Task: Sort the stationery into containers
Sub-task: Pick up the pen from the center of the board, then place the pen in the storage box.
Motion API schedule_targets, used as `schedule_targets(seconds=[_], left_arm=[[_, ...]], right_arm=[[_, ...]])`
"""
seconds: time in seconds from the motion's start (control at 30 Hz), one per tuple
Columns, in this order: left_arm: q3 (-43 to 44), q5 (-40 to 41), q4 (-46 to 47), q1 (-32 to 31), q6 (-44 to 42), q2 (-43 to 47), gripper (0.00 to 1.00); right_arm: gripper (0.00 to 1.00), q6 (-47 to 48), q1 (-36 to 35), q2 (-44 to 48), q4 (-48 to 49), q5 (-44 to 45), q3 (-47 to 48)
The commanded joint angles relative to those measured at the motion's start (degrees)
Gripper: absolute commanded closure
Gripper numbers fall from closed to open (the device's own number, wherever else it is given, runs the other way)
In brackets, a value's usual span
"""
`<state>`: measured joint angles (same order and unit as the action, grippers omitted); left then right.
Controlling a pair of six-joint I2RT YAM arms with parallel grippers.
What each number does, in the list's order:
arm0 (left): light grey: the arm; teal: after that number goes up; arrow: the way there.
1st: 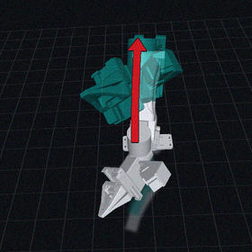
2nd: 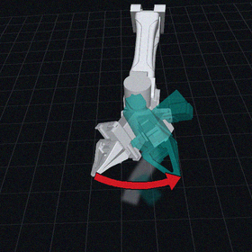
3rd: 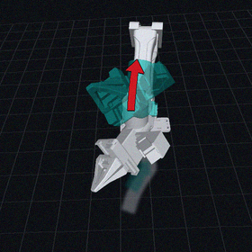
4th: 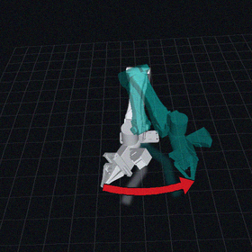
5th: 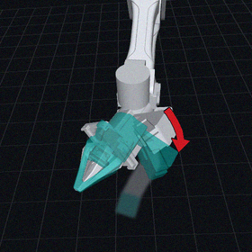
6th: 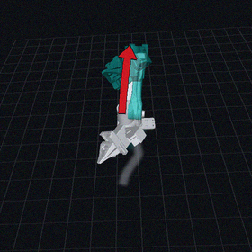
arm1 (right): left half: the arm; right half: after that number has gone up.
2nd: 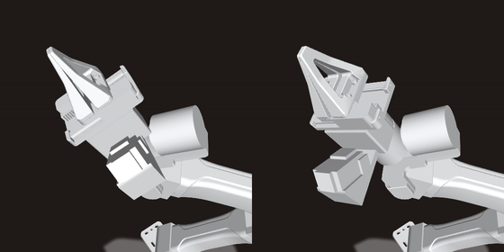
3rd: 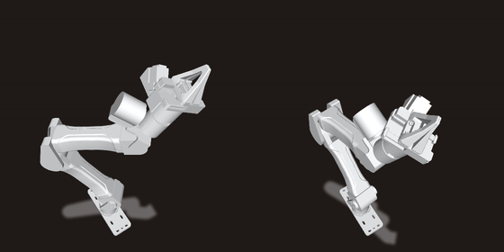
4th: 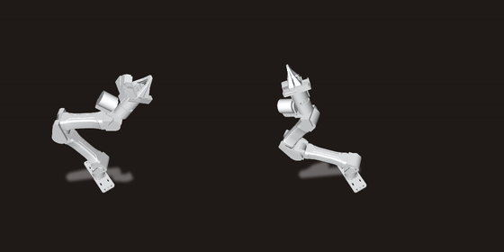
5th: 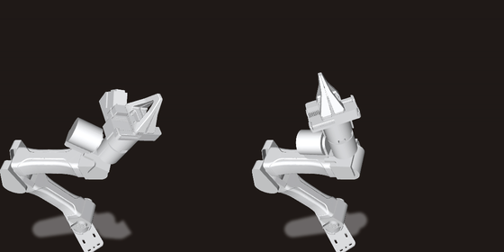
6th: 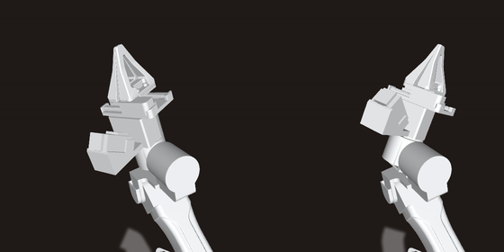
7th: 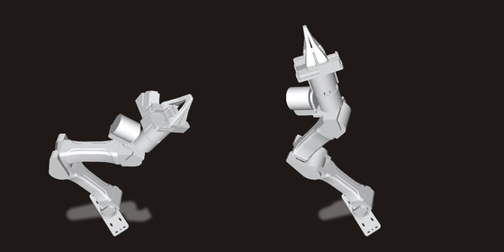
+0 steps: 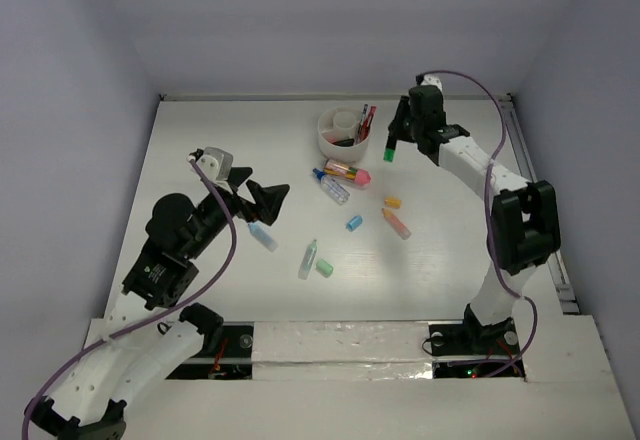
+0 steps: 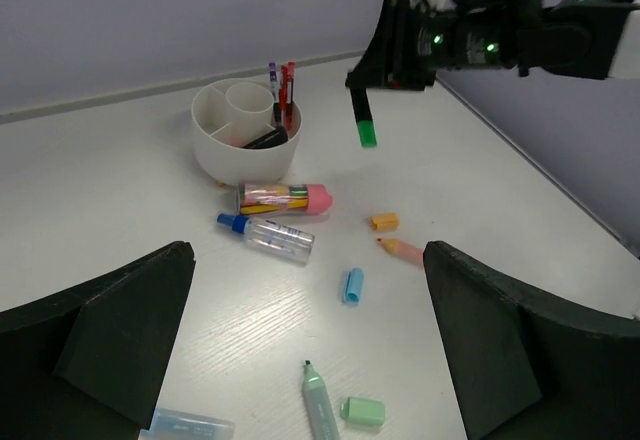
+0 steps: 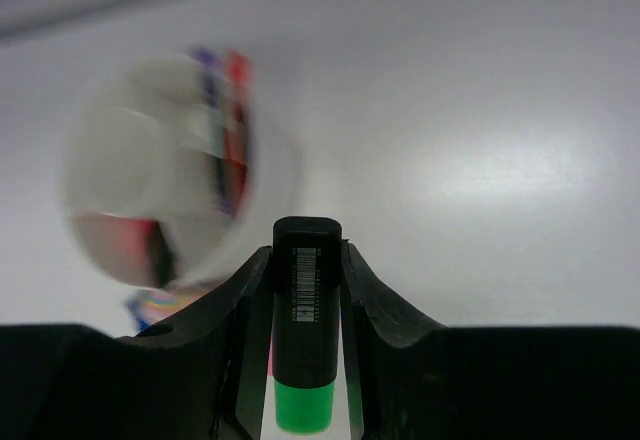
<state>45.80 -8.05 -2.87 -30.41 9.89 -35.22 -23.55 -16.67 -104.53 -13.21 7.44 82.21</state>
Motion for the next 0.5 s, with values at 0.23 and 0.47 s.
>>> schedule_targets(seconds=[0.23,0.47], left_arm=[[1.13,5.06,1.47,0.18,-1.19,-5.03,0.01],[1.40,9.46,0.77,0.18,-2.24,-7.40,0.01]], right_arm=[[1.00,11.33,-14.61,0.30,39.04,8.64,0.75],[1.00,20.82,-17.61,-8.93,52.49,11.71,4.80]])
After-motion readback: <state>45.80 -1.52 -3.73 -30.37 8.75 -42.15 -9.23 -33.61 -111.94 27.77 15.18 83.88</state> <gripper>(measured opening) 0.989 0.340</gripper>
